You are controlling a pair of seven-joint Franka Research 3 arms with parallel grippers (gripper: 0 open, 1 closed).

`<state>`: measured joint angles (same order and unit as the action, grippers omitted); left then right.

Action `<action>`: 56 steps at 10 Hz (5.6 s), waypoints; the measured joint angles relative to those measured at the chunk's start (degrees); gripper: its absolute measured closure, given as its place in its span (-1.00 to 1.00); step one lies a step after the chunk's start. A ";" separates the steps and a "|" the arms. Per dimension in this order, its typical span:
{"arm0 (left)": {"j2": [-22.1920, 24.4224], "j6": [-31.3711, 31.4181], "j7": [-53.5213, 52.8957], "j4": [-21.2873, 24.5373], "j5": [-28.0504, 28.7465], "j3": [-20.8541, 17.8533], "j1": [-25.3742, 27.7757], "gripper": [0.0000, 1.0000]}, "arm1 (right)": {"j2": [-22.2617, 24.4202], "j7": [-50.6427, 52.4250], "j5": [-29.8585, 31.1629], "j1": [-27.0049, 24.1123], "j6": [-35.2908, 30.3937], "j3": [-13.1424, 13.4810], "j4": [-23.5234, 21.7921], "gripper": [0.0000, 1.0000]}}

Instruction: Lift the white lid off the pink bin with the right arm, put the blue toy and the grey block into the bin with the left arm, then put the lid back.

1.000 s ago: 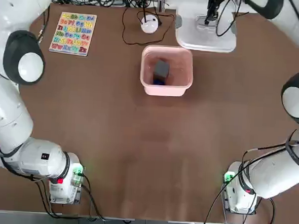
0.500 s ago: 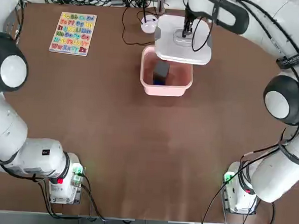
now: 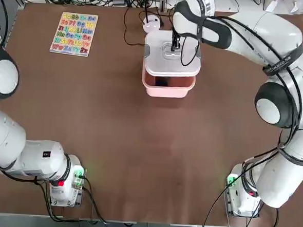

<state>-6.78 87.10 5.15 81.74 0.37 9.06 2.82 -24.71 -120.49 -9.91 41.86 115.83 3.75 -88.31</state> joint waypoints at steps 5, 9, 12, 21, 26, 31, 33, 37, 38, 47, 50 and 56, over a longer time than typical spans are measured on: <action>0.63 0.16 -1.66 0.76 0.39 0.37 -0.18 -1.00 | -2.28 0.25 0.00 0.40 1.14 0.01 -0.04 0.86; 0.55 0.16 -1.62 0.99 0.39 0.32 0.26 -1.00 | -3.99 0.29 0.00 1.77 1.44 -0.01 -0.06 0.86; 0.55 0.16 -1.62 0.99 0.39 0.31 0.27 -1.00 | -4.59 0.30 0.01 2.74 1.43 -0.01 -0.70 0.76; 0.54 0.16 -1.62 1.01 0.39 0.37 0.09 -1.00 | -4.31 0.35 1.12 2.69 -0.65 1.05 -0.50 -1.00; 0.57 0.18 -1.60 0.98 0.39 0.41 0.09 -1.00 | 1.79 6.00 2.21 -1.45 -9.83 1.49 2.17 -1.00; 0.63 0.30 -1.57 0.79 0.39 0.47 -0.01 -1.00 | 5.33 47.00 5.56 -13.60 -27.12 2.09 9.11 -1.00; 0.73 0.41 -1.57 0.31 0.39 0.43 0.22 -1.00 | 6.26 62.94 8.80 -18.82 -30.26 2.45 10.07 -1.00; 0.76 0.50 -1.64 0.01 0.44 0.28 0.38 -1.00 | 12.69 90.09 10.20 -30.98 -34.43 2.81 10.76 -1.00; 0.76 0.74 -1.71 0.00 0.70 0.24 0.42 -1.00 | 14.17 94.49 10.92 -32.89 -34.83 2.79 10.46 -1.00; 0.76 1.75 -1.79 -0.09 0.93 0.27 0.39 -1.00 | 24.24 118.02 11.95 -37.87 -32.12 2.48 0.08 -1.00; 0.76 1.75 -1.79 -0.09 0.93 0.27 0.39 -1.00 | 24.39 120.99 11.95 -38.93 -32.22 2.49 0.08 -1.00; 0.76 1.75 -1.79 -0.09 0.93 0.29 0.26 -1.00 | 24.41 123.25 11.95 -39.15 -32.56 2.30 0.12 -1.00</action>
